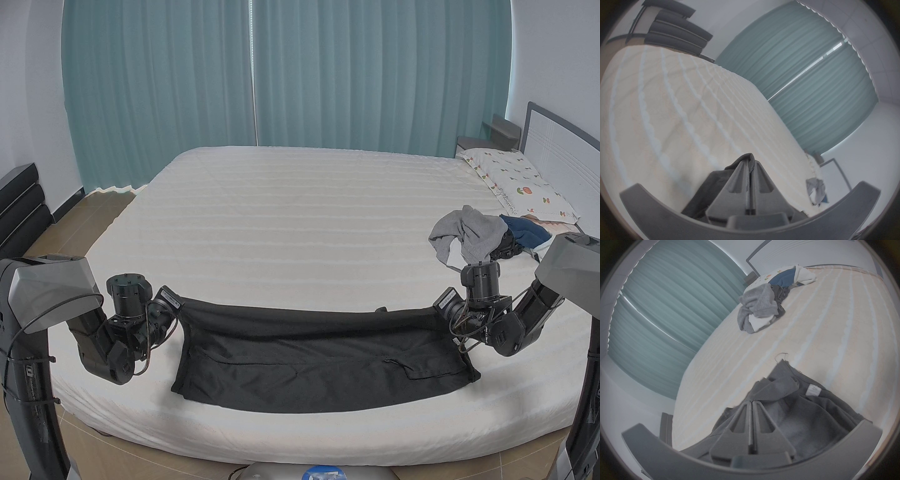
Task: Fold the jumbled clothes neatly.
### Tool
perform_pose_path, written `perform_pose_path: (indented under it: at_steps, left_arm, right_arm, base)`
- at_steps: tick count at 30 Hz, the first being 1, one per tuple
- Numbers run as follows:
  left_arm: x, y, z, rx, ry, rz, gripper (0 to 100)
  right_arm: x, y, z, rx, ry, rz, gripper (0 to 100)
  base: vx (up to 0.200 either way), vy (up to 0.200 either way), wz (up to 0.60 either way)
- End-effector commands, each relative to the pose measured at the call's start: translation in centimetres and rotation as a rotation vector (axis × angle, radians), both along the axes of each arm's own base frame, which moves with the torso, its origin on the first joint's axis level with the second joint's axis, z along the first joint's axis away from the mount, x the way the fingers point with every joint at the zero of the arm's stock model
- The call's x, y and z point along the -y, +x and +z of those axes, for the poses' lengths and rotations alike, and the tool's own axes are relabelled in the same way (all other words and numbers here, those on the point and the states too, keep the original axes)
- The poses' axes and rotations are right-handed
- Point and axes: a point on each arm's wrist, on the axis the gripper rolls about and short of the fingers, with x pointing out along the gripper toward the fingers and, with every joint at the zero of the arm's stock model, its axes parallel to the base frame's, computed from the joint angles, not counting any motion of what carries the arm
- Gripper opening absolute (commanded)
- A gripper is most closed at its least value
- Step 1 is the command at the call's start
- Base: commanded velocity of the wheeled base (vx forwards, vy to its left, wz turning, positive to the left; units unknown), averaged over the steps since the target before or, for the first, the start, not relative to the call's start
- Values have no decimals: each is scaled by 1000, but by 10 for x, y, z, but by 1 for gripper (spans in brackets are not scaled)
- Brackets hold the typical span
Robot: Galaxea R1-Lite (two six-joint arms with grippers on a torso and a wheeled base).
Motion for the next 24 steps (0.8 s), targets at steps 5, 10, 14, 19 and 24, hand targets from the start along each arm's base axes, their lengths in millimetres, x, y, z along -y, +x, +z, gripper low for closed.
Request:
perform_pose_path:
  at_steps: [5, 10, 14, 19, 24]
  left_arm:
    - [-4, -33, -36, -174, 181, -75, 0]
    - [-4, -41, -44, -214, 255, -117, 0]
    - [-3, -41, -47, -222, 259, -123, 0]
    - [-3, -43, -49, -233, 260, -126, 0]
    - [-2, -45, -48, -236, 260, -128, 100]
  right_arm:
    - [2, -16, -25, -106, -44, 34, 0]
    - [2, -21, -36, -148, -90, 63, 0]
    - [2, -24, -40, -167, -100, 69, 0]
    - [3, -24, -45, -181, -115, 77, 0]
    - [2, -24, -47, -187, -117, 80, 0]
  base:
    - [0, 0, 0]
    - [0, 0, 0]
    - [0, 0, 0]
    - [0, 0, 0]
    - [0, 0, 0]
